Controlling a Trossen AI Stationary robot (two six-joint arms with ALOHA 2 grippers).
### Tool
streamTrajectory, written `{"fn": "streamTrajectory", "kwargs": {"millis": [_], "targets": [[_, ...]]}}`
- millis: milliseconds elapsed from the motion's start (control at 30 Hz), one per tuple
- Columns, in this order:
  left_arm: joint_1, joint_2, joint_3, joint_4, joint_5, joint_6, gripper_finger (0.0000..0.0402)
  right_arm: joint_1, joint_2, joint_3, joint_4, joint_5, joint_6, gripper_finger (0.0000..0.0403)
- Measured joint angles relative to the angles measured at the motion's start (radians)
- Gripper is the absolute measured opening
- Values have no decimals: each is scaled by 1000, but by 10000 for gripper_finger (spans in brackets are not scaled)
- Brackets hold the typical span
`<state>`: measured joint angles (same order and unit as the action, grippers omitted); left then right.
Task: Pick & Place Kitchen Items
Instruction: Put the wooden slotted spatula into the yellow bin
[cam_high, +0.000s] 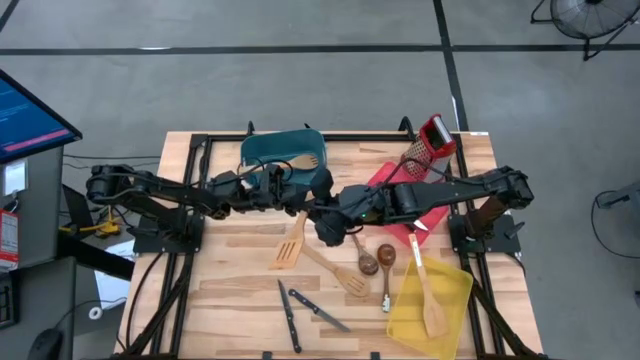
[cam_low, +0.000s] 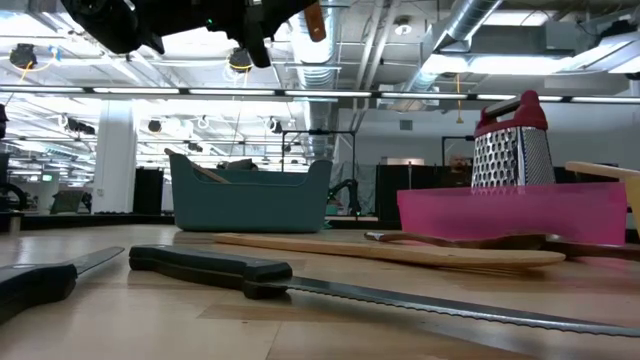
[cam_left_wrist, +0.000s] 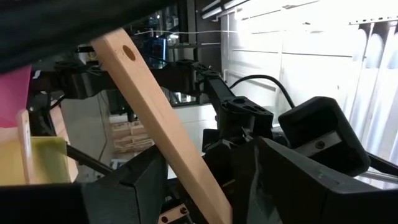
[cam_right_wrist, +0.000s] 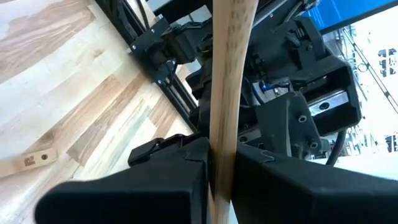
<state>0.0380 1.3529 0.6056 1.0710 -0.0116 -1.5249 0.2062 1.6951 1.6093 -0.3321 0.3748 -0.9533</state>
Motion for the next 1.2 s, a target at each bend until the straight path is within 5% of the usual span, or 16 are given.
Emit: {"fn": "streamTrajectory", "kwargs": {"millis": [300,833,1200], "targets": [[0,0,0,3,0,27,209,2,0,0,16,-1,8,31],[0,0,0,8,-9,65,54,2,0,1,46,-2,11,32],[0,-4,2,24,-16,88,31,2,3,-2,71,-11,45,76]]}}
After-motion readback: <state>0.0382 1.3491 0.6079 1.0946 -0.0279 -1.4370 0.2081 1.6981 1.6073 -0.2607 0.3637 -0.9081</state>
